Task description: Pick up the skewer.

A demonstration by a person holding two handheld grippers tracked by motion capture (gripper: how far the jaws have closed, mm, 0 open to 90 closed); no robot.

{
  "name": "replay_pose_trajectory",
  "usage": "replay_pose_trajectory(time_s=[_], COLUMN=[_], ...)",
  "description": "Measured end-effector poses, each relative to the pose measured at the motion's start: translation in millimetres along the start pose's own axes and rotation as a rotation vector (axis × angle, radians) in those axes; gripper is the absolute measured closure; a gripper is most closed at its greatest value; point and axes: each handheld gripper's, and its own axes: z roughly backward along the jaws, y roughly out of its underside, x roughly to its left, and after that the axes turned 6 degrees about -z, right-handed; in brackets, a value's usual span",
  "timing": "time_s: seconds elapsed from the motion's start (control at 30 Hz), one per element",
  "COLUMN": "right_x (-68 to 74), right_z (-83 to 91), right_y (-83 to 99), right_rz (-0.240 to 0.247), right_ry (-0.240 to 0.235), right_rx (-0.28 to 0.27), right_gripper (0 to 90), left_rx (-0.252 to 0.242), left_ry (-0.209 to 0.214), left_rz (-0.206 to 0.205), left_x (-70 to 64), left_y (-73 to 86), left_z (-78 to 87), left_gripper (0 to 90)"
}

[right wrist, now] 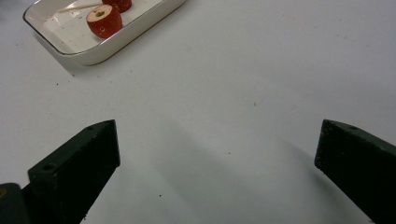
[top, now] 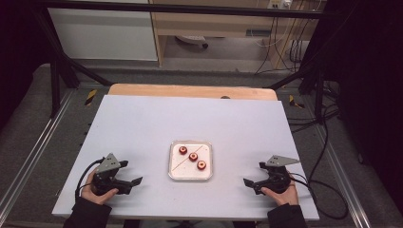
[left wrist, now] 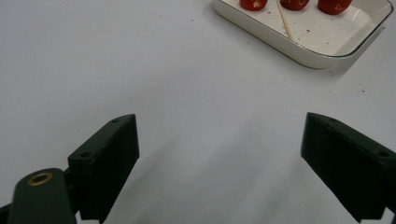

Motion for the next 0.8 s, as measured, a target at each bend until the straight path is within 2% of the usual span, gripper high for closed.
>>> replay_pose_trajectory(time_s=[0.43,0.8], right_x=[0.5,0.5], right_z=[0.5,0.4], right_y=[-0.4,-0.4], right_rz=[-0.013,-0.011], right_ry=[0.003,0.003], right_rx=[-0.005,-0.006], right_gripper=[0.7,0.6], left_rx=[-0.002,0.016], left_ry=[0.000,0.009], left_rz=[-0.009,-0.023], left_x=[-1.6,-6.8], left_y=[-4.4,-11.2], left_z=[-1.5,-8.5], left_gripper=[11.5,12.1])
